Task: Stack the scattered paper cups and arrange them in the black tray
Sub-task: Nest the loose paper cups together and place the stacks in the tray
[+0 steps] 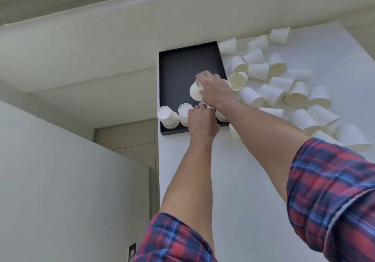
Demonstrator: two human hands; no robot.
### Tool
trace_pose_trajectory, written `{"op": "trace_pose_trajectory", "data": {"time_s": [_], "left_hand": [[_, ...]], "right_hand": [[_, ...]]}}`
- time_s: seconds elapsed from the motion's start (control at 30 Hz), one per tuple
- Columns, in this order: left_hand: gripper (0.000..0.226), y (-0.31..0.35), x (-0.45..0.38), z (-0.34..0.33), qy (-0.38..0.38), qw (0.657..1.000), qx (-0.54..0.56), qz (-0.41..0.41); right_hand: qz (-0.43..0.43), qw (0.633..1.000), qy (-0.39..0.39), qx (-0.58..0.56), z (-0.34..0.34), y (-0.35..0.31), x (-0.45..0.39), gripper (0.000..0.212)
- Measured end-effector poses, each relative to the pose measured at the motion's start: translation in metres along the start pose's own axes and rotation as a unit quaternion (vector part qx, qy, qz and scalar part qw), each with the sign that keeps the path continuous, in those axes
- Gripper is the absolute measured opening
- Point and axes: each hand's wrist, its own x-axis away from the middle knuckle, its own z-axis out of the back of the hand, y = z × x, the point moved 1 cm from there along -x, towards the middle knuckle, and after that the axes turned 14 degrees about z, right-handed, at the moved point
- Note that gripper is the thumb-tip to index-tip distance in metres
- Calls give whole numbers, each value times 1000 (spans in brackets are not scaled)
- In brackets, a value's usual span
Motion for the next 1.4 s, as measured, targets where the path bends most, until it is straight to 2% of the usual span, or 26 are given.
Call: {"op": "trace_pose_trajectory", "data": {"time_s": [0.1, 0.23, 0.47, 0.57, 0.63, 0.7, 0.8, 0.87, 0.97, 1.07, 1.17, 1.27, 1.33, 1.4], "left_hand": [[34, 0, -3, -3, 15, 1000, 21, -5], [29, -1, -4, -5, 17, 1000, 23, 0], [31, 1, -3, -3, 7, 999, 31, 6], [30, 3, -1, -3, -12, 999, 32, 5], [29, 2, 3, -2, -6, 999, 34, -9], [25, 0, 12, 1, 43, 997, 60, -34], [25, 8, 32, 0, 132, 985, 108, -39], [26, 19, 48, -3, 148, 980, 126, -39], [20, 40, 74, -9, 112, 982, 148, -39], [18, 62, 102, -18, 39, 988, 151, -25], [24, 80, 120, -28, -20, 990, 137, -9], [49, 90, 124, -36, -79, 993, 82, 6], [74, 90, 121, -39, -106, 994, 23, 15], [89, 88, 116, -39, -124, 992, -24, 9]], "right_hand": [[8, 999, -35, 8, -10, 4, -12, 45], [19, 997, -76, 2, -18, 8, -22, 52], [54, 987, -139, 62, -17, 14, -25, 63], [44, 996, -54, 54, -12, 16, -8, 57], [55, 997, 45, 40, -5, 17, 10, 37], [73, 989, 120, 51, 4, 18, 36, 17], [115, 973, 155, 128, 17, 25, 80, 11], [134, 970, 148, 139, 20, 32, 110, 12], [114, 972, 161, 130, 19, 40, 151, 13], [85, 975, 168, 116, 11, 46, 194, 7], [21, 984, 144, 106, 0, 51, 234, 34], [-39, 990, 110, 84, -6, 56, 267, 50], [-50, 992, 81, 78, -6, 59, 282, 56], [-48, 995, 62, 69, -6, 61, 293, 60]]}}
